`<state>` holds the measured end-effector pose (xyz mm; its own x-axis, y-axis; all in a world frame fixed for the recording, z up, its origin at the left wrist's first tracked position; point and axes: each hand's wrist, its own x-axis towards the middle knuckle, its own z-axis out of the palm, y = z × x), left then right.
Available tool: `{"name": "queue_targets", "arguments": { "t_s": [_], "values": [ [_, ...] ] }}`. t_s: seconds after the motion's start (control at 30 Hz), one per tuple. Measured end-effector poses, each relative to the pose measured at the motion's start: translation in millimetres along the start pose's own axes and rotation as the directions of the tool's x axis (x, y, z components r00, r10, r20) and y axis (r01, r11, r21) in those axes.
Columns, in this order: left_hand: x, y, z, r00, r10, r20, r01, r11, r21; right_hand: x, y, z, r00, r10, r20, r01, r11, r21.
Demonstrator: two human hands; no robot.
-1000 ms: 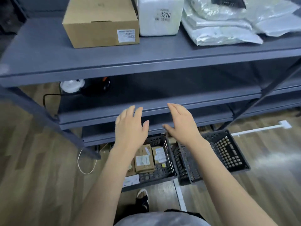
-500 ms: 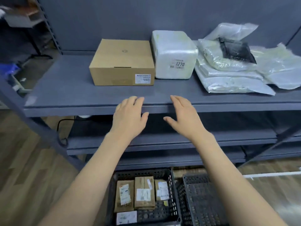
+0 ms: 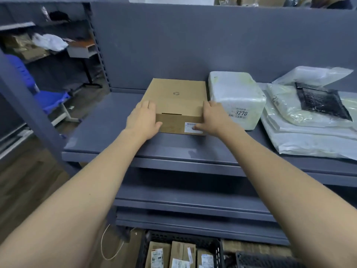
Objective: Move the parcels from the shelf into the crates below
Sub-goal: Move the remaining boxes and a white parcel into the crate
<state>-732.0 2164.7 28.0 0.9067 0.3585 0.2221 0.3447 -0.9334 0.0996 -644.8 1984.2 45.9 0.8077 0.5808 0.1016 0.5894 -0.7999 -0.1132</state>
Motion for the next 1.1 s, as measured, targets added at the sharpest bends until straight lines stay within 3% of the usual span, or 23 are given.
{"name": "queue_targets", "arguments": {
  "t_s": [0.07, 0.23, 0.4, 0.5, 0.63, 0.8, 0.97, 1.1],
  "values": [
    [13, -7, 0, 0.998, -0.025, 0.061, 0.023, 0.999, 0.022, 11, -8, -7, 1.000, 0.012, 0.029, -0.007, 0.988, -0.155],
    [36, -13, 4, 0.985, -0.068, 0.162, 0.068, 0.998, 0.006, 28, -16, -1, 0.993, 0.030, 0.110, 0.011, 0.937, -0.348],
    [46, -22, 4, 0.921, -0.166, 0.352, 0.212, 0.972, -0.096, 31, -24, 19, 0.995, 0.072, 0.066, -0.033, 0.882, -0.469],
    [40, -25, 10, 0.929, -0.161, 0.332, 0.228, 0.958, -0.172, 28, -24, 29, 0.997, 0.071, 0.017, -0.054, 0.873, -0.485],
    [17, -23, 15, 0.957, -0.168, 0.236, 0.221, 0.950, -0.220, 14, -24, 29, 0.999, 0.042, -0.034, -0.053, 0.903, -0.426],
    [-20, -27, 10, 0.963, -0.170, 0.208, 0.221, 0.943, -0.250, -19, -32, 23, 0.999, 0.045, -0.027, -0.050, 0.978, -0.204],
    [-38, -34, 0, 0.928, -0.221, 0.299, 0.323, 0.879, -0.352, -36, -32, 12, 0.989, 0.143, 0.048, -0.147, 0.985, 0.091],
    [-40, -44, 1, 0.894, -0.178, 0.411, 0.371, 0.809, -0.456, -47, -25, 19, 0.976, 0.185, 0.118, -0.208, 0.948, 0.240]
  ]
}}
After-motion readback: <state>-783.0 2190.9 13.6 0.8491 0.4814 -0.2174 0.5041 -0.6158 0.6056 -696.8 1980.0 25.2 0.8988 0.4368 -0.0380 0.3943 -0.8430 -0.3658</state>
